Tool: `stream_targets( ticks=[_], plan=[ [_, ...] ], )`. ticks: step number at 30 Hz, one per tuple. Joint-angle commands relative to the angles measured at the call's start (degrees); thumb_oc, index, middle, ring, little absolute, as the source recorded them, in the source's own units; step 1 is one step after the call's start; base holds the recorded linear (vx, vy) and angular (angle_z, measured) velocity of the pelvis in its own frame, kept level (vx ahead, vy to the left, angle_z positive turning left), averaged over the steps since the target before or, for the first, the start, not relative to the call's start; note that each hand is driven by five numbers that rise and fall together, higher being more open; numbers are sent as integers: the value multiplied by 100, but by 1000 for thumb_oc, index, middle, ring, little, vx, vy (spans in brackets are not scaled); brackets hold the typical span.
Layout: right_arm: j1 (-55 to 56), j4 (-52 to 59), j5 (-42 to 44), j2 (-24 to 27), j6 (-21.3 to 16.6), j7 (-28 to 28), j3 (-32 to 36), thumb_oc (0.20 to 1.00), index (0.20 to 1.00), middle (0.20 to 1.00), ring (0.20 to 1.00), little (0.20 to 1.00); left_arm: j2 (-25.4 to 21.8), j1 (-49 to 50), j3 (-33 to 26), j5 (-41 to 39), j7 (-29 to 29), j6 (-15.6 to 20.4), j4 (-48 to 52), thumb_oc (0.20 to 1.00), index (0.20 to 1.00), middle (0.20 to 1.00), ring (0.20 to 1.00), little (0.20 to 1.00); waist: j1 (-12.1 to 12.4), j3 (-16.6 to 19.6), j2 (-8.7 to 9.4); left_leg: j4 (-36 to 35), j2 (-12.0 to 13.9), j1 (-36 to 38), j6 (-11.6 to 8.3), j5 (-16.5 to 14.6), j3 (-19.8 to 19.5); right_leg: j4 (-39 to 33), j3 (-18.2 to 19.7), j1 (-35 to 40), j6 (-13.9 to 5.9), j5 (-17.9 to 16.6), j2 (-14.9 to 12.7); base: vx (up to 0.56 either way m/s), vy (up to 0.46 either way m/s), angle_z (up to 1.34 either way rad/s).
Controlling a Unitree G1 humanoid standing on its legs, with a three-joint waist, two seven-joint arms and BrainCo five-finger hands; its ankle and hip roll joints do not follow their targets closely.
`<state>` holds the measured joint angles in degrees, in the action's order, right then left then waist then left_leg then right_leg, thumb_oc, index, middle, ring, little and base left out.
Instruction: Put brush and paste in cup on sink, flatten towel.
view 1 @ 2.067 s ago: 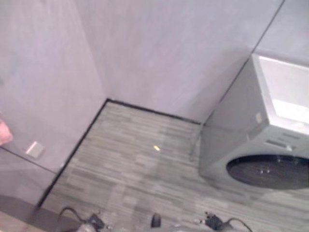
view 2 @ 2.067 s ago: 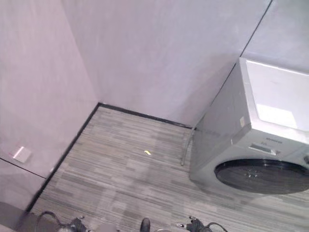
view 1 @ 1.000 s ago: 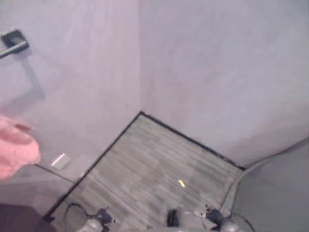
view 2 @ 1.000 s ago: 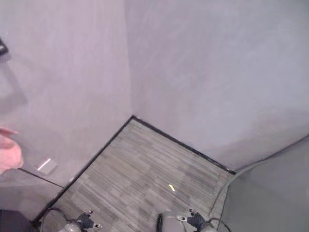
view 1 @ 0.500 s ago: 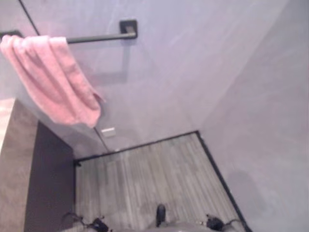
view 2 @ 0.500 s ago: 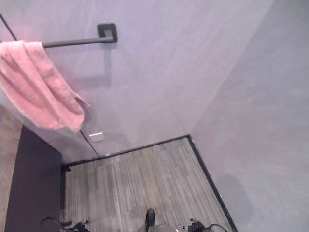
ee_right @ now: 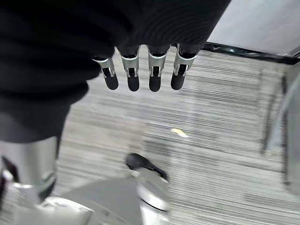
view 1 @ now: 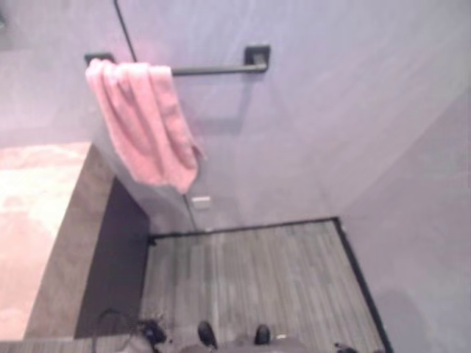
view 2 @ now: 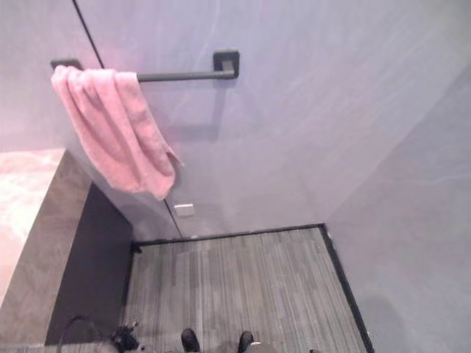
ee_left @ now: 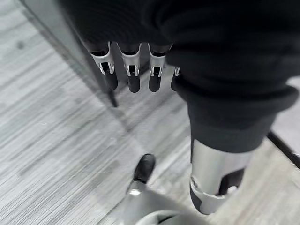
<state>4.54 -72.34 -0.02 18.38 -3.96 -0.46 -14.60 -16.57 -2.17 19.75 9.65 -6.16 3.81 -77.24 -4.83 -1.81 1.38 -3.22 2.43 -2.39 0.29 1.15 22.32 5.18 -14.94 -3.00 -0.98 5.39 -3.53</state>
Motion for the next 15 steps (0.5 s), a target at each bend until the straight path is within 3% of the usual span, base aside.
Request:
stream_targets(
  ticks=[1, 15],
  plan=[
    [-205, -181, -65, 35, -22, -96, 36, 1000, 1000, 1000, 1000, 1000, 5, -132, -179, 112, 0, 20, -175, 1000, 1000, 1000, 1000, 1000, -23, 52, 149, 230, -83, 356, 92, -599, -372, -4, 418, 35, -395, -170, -124, 15, 148, -2],
    [-344, -194, -165, -37, -11, -172, 102, 1000, 1000, 1000, 1000, 1000, -48, -6, -286, 140, 9, 19, -264, 1000, 1000, 1000, 1000, 1000, 113, 38, 56, -154, -452, 738, 407, -608, -805, 726, 428, -79, -666, -555, -489, -6, 146, 10]
  ],
)
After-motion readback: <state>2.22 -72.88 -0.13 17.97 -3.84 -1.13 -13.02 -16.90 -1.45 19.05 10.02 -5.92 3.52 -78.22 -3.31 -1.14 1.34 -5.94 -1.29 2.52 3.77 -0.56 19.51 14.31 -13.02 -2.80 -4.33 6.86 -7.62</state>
